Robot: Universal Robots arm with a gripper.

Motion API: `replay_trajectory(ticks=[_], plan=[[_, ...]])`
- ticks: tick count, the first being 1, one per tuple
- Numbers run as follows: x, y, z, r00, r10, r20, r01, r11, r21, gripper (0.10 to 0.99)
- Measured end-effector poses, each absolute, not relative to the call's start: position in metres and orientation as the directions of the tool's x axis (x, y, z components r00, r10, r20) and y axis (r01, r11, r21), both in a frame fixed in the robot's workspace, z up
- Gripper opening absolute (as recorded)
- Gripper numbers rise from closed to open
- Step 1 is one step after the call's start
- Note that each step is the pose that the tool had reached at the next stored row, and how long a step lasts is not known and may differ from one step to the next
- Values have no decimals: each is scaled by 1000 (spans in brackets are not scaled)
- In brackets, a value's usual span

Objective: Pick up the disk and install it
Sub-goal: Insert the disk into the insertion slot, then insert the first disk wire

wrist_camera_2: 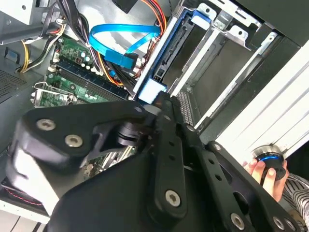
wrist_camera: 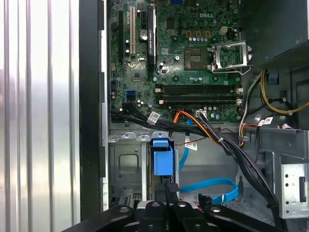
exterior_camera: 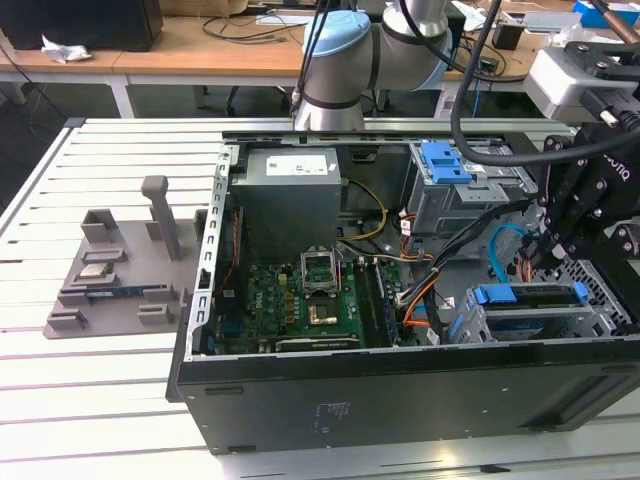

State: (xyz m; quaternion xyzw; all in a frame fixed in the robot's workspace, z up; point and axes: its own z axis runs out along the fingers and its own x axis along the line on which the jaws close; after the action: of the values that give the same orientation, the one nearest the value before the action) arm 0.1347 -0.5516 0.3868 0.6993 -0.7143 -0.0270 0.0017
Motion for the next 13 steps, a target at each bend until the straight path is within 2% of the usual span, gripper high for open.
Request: replay_trajectory(ticks=[1,2,9,13], plan=[[135,-552,387,-22,-999,-35,-999,20,41,114],[135,-552,387,-22,-999,-35,-999,20,41,106],[136,-552,387,-22,-999,-35,-999,20,41,106],[161,-547,386,-22,-999,-35,-999,20,42,106]])
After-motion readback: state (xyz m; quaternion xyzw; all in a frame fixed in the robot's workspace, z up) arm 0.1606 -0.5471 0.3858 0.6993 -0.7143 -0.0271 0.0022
